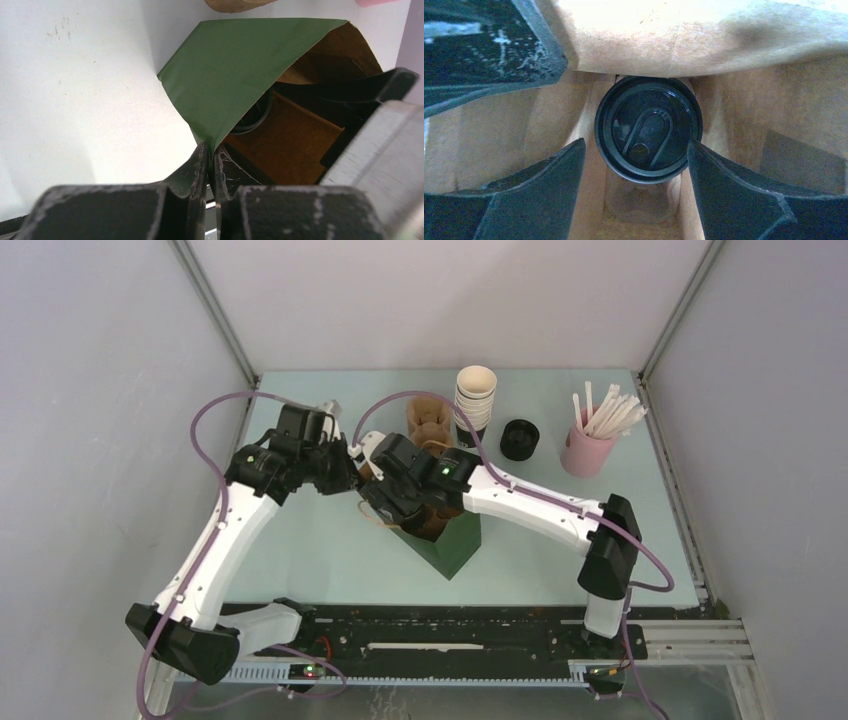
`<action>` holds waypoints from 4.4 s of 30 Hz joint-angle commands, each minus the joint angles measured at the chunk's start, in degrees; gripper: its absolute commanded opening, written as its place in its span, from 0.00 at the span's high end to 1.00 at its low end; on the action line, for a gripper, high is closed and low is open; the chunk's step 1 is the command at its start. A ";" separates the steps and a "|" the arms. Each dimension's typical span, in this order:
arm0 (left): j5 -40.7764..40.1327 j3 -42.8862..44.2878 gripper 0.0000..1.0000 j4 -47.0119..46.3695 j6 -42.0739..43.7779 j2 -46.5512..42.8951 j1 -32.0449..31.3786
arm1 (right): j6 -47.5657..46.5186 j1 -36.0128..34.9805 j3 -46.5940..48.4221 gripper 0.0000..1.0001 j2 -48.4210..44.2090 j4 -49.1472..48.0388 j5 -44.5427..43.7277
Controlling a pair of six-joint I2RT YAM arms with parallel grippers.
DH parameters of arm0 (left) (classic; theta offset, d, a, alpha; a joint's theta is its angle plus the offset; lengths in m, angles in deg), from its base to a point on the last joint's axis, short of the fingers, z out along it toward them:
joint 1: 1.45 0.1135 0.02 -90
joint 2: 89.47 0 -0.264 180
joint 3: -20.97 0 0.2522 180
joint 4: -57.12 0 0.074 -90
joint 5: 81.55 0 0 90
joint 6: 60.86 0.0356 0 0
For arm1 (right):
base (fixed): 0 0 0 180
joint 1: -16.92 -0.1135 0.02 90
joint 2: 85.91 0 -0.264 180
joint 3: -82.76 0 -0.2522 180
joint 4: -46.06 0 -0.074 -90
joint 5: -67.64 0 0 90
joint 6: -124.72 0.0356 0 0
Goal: Pack the takeout coffee
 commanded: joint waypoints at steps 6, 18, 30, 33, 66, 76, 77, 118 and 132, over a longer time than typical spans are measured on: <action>1.20 1.67 0.90 -0.25 0.64 0.99 -0.39 | -0.11 1.14 1.70 0.10 2.04 0.59 -0.86; 1.38 2.29 0.90 -0.08 0.78 1.94 -0.39 | -1.77 0.01 3.39 0.03 3.67 2.16 -6.39; 1.71 2.65 0.90 -0.16 1.01 2.63 -0.39 | -0.31 0.48 3.39 0.04 1.39 2.80 -6.77; 1.73 2.59 0.90 -0.07 1.08 2.54 -0.39 | 0.76 1.13 3.10 0.04 2.60 2.62 -6.84; 2.54 2.50 0.90 -0.61 0.55 2.21 -0.39 | -0.76 0.70 -2.74 0.60 -0.64 -7.99 -5.65; 3.82 0.47 0.90 -1.76 0.24 0.87 -0.56 | -4.86 -0.49 -15.64 0.68 -5.49 -23.69 -9.45; 3.90 0.47 0.90 -1.78 0.37 0.80 -0.61 | -4.93 -0.56 -15.57 0.68 -4.59 -23.51 -10.23; 2.60 3.00 0.88 -1.17 1.22 2.99 -0.65 | 2.92 2.63 -3.04 0.25 1.75 -3.77 0.52; 3.46 2.32 0.84 -1.45 0.50 2.21 -0.73 | 2.20 1.56 -2.28 0.04 -1.49 -4.01 -1.37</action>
